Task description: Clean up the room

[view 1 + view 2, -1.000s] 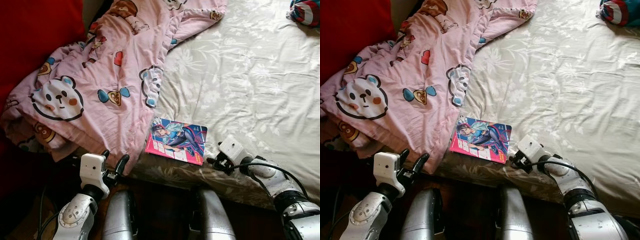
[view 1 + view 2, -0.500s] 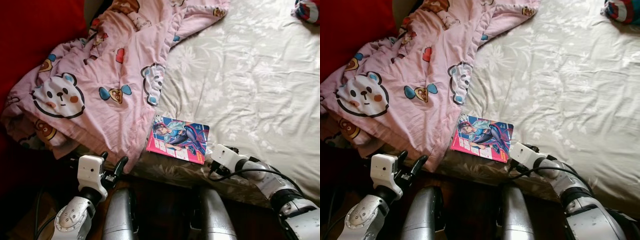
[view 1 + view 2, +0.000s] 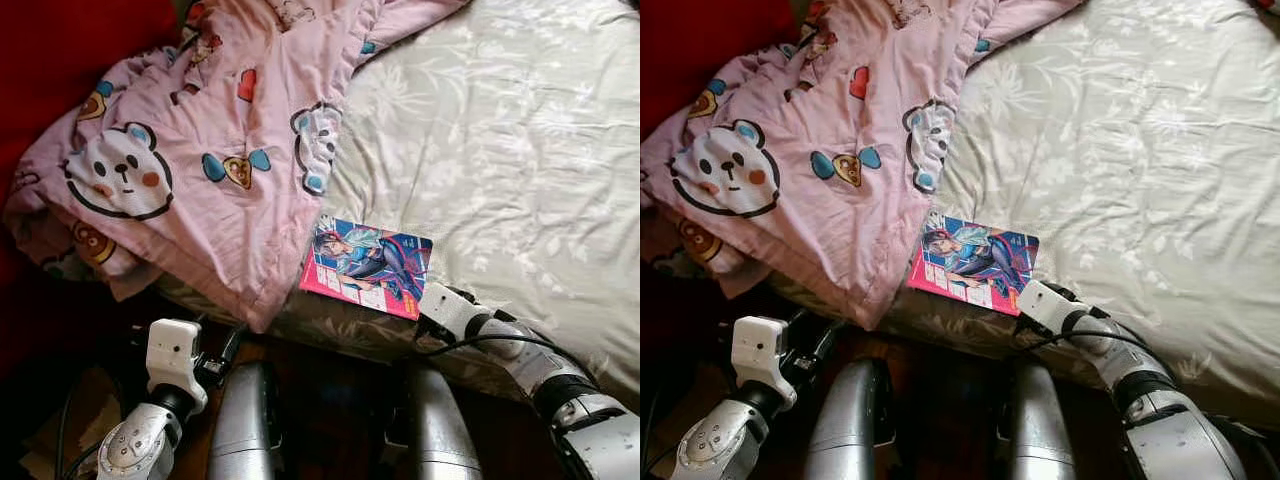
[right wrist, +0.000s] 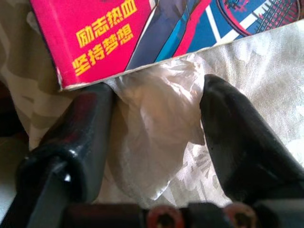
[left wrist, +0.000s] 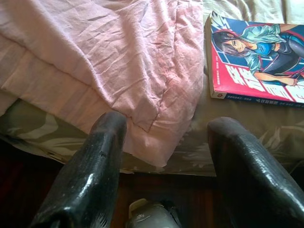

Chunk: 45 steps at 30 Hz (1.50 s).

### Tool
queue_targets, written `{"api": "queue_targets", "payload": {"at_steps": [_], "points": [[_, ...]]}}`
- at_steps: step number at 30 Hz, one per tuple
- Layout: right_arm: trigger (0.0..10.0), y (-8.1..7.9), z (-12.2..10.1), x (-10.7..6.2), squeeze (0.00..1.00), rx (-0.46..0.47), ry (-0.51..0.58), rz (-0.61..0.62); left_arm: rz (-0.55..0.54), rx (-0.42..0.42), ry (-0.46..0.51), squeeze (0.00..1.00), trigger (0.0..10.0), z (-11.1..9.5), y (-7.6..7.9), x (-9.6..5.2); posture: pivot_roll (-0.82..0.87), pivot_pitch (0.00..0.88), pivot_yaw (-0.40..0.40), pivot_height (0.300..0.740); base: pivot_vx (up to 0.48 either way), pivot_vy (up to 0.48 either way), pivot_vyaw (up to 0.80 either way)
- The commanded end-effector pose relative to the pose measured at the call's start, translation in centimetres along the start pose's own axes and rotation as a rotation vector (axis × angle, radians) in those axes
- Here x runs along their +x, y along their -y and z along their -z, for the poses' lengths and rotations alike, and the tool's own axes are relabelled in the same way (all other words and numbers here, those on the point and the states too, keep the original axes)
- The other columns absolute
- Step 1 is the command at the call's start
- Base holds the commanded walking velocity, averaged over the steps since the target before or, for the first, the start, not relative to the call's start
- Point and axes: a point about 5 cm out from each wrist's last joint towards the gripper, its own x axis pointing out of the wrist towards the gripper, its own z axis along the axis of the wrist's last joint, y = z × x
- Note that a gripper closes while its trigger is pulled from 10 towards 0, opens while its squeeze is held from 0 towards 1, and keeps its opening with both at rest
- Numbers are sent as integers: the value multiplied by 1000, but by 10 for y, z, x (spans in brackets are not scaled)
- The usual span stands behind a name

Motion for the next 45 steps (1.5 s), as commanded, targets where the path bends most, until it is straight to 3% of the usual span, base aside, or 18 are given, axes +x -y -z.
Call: {"api": "queue_targets", "payload": {"at_steps": [1,6,9,10,28,35,38,45], "points": [[667,-6,7,-1,0,15,-26,-12,-15,-8,-31,0,10000,5,-3,-5,177,414,36,607,0,0,0],[1490,-5,7,-1,0,14,-27,-3,-18,-8,-28,0,10000,4,-3,-3,176,406,35,607,0,0,0],[902,-3,7,-1,0,13,-29,1,-16,-5,-26,0,10000,4,-3,-3,175,401,35,607,0,0,0],[0,-2,8,-2,0,12,-30,4,-14,-4,-25,0,10000,4,-3,-2,175,401,35,607,0,0,0],[0,-1,9,-2,0,3,-39,13,-16,6,-15,0,10000,3,-2,3,176,364,27,607,0,0,0],[0,-2,9,-2,0,55,-24,29,-19,8,-8,0,10000,4,-3,10,165,338,20,607,0,0,0],[0,-3,10,-3,0,157,-6,60,-24,6,-6,0,10000,6,-4,14,150,316,13,607,0,0,0],[0,7,14,-11,0,516,143,237,-61,-11,12,0,10000,9,-10,23,127,273,-1,607,0,0,0]]}}
